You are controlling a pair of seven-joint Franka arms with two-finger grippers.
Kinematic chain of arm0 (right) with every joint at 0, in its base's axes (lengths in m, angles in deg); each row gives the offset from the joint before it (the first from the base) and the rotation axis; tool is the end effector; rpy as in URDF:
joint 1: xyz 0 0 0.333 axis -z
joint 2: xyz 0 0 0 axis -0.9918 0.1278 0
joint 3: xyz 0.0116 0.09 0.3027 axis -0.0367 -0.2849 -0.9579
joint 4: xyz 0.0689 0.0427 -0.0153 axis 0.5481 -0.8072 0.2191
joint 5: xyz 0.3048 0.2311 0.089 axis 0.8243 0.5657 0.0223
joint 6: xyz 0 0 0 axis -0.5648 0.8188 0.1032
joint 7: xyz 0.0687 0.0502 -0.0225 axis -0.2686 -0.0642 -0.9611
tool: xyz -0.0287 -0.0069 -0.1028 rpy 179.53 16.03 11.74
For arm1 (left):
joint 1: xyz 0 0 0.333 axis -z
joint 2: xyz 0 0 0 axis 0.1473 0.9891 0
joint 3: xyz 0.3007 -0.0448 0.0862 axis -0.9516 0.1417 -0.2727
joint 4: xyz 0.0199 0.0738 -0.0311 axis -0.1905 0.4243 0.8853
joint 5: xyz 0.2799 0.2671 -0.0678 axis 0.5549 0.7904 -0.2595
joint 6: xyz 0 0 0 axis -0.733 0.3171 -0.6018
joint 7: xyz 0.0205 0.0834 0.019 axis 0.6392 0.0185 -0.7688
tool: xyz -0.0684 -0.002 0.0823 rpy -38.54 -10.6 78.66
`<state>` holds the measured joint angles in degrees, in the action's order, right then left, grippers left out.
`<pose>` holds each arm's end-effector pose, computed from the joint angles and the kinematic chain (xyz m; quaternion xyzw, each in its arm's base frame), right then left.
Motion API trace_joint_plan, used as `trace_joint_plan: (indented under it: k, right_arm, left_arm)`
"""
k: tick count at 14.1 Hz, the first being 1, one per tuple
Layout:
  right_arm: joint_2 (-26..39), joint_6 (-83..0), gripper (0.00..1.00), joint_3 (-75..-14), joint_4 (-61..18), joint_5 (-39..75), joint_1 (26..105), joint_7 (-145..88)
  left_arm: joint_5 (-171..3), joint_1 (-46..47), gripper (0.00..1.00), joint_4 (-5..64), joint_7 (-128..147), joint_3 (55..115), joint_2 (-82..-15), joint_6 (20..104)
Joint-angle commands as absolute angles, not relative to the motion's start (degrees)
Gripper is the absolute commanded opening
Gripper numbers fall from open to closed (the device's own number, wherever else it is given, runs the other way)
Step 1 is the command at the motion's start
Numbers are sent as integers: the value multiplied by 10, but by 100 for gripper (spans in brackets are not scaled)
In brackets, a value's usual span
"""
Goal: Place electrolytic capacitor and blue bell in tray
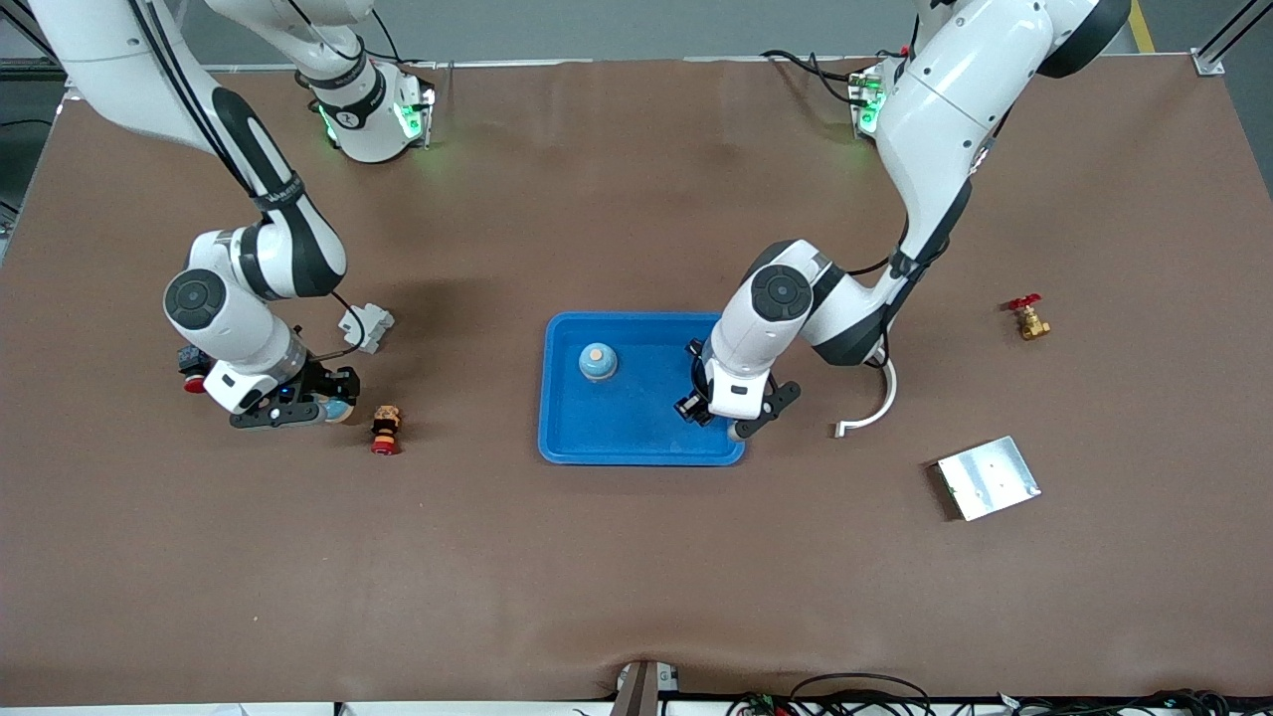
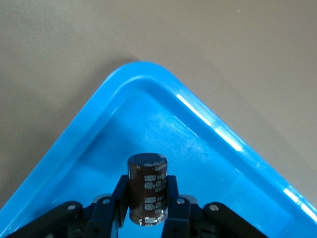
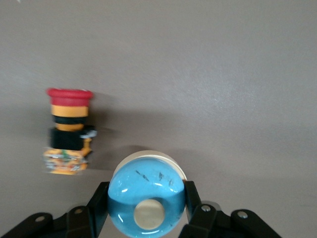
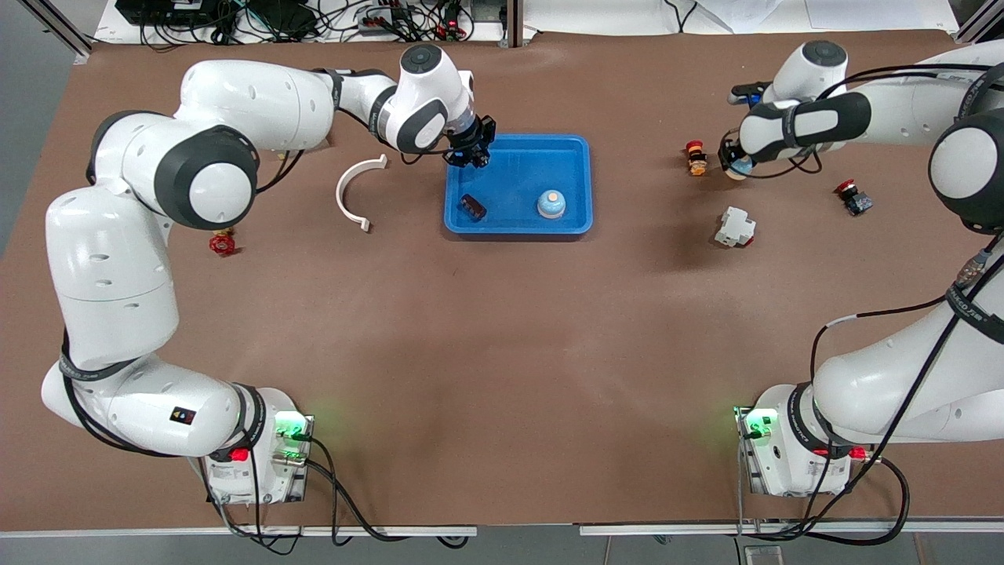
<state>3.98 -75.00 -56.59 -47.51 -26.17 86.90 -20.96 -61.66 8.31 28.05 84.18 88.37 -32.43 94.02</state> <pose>0.5650 0.0289 0.2270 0.9982 0.0516 0.0281 0.0135 0.5613 -0.4078 0.2133 0.9361 0.3292 0.0172 0.1230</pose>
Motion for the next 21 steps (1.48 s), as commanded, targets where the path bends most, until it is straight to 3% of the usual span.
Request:
trace_joint_plan:
  k: [1,5,17,19,20,21]
  right_arm:
    - [18,-704,0,-596,-463,-268,871,-148]
    - [15,-657,0,-638,-433,-268,847,-25]
    - [52,-603,0,-636,-342,-277,700,250]
    - [62,-595,0,-635,-326,-279,685,281]
    - [69,-590,0,-635,-315,-280,676,305]
    - [76,-589,0,-633,-305,-287,662,334]
  left_arm:
    - [-614,91,0,273,833,882,-310,937]
    - [-614,91,0,279,832,881,-306,937]
    - [-614,88,3,283,831,879,-301,937]
    - [-614,87,17,282,831,879,-301,937]
    - [-614,86,33,282,831,879,-301,937]
    - [-614,86,65,282,831,879,-303,936]
